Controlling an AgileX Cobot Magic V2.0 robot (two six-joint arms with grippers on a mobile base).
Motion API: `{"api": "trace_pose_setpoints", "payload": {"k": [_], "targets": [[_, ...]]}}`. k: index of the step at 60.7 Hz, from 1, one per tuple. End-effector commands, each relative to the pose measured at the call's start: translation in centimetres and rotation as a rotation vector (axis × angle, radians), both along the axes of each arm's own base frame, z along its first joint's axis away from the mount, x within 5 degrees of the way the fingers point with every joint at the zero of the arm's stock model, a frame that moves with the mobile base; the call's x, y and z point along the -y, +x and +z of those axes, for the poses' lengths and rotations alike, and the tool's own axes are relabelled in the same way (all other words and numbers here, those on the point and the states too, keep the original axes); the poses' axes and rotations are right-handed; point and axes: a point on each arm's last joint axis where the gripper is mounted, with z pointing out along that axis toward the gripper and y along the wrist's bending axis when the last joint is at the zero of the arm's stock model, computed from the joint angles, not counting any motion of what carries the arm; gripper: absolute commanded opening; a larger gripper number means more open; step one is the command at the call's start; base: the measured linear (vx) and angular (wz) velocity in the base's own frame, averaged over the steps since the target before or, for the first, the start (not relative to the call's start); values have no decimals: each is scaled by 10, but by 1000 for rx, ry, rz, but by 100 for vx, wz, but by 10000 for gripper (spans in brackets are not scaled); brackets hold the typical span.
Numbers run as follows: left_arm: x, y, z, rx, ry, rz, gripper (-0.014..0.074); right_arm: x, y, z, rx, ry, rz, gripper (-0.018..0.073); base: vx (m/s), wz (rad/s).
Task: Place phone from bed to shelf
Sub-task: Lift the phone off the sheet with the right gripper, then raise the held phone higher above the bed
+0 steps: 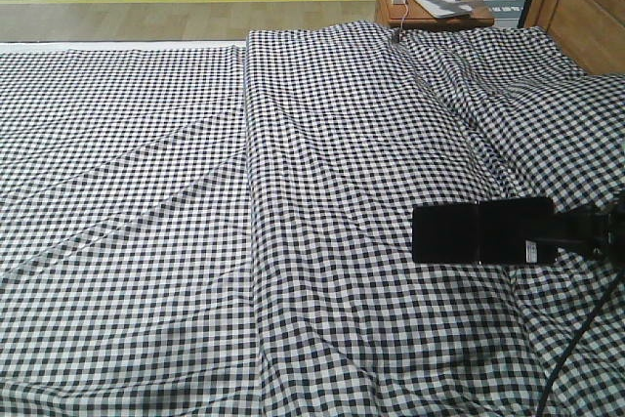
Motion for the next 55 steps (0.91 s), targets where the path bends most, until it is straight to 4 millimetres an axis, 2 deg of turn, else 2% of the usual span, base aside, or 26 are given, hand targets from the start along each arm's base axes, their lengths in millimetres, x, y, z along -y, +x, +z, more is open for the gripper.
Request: {"api": "trace_pose_setpoints", "payload": {"k": [1,16,39,47,55], "targets": [[-1,1,6,77,-8,6,1,-23,-4,37,141,116,90,-4,0,0],[-1,1,6,77,-8,6,1,-74,-4,40,146,117,281,-4,0,0],[-1,1,6,77,-8,6,1,-128,-13,44,125,152,457,-4,0,0],[-1,1,6,77,-8,6,1,-138,-21,57,172,149,491,-4,0,0],[-1,1,6,77,-8,6,1,-138,-32,76,220,135,478,-4,0,0]]}}
